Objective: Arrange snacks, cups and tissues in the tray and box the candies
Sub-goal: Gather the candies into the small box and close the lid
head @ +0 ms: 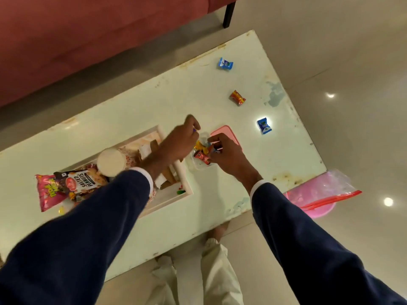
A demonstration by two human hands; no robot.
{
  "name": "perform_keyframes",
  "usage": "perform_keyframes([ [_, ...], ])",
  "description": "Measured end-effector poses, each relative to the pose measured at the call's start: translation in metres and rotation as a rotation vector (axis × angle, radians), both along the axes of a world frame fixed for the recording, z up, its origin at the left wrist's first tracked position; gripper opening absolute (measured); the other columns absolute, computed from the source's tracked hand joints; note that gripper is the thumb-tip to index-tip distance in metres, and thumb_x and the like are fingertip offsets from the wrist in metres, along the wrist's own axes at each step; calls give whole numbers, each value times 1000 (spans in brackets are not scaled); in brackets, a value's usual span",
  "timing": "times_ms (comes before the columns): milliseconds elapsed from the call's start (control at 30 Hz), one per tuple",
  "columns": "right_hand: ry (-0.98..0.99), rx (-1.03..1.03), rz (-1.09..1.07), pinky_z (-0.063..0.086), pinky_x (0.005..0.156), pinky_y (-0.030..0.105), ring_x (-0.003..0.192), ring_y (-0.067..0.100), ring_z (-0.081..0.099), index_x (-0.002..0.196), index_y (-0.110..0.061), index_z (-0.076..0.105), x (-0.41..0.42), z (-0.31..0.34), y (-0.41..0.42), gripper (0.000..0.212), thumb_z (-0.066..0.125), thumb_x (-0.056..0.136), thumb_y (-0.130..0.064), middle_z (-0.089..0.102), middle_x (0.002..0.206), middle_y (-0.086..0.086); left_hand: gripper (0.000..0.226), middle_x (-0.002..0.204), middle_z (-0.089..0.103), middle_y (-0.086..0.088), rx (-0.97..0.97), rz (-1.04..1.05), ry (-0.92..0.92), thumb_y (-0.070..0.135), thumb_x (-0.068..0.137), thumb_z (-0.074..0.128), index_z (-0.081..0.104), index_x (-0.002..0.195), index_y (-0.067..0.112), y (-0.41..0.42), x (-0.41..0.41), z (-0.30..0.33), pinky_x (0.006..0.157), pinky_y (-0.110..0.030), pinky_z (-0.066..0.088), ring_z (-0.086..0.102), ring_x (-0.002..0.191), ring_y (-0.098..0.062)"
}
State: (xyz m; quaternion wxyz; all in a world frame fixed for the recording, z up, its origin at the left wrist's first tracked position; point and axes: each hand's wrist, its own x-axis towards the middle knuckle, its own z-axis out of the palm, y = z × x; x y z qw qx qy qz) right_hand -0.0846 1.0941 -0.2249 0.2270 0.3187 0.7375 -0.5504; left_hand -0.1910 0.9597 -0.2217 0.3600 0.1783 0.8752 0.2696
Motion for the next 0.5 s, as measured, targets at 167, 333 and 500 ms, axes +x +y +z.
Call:
perform_keyframes([
  [167, 79, -15, -47, 54, 84, 18, 111, 17, 65, 136, -17, 54, 13, 3, -7, 53, 75, 87, -14, 64, 130, 3, 28, 99, 58, -6, -17, 89, -148, 4, 103, 42, 37, 129, 12, -11, 51, -7, 55, -21, 36, 56, 78, -18],
  [333, 205, 89, -223, 55, 91, 20, 107, 11, 69, 117, -14, 68, 31, 10, 1, 31, 64, 88, -3, 73, 118, -2, 27, 98, 58, -5, 14, 134, -85, 2, 104, 42, 38, 129, 9, -18, 65, -7, 50, -17, 41, 56, 82, -20],
  [500, 180, -111, -348, 61, 89, 39, 94, 24, 74, 100, -10, 68, 54, 11, 4, 25, 53, 89, 6, 75, 99, 12, 28, 122, 66, -16, 29, 125, -16, 11, 105, 50, 39, 131, 11, -10, 68, -2, 75, -30, 49, 67, 106, -29],
])
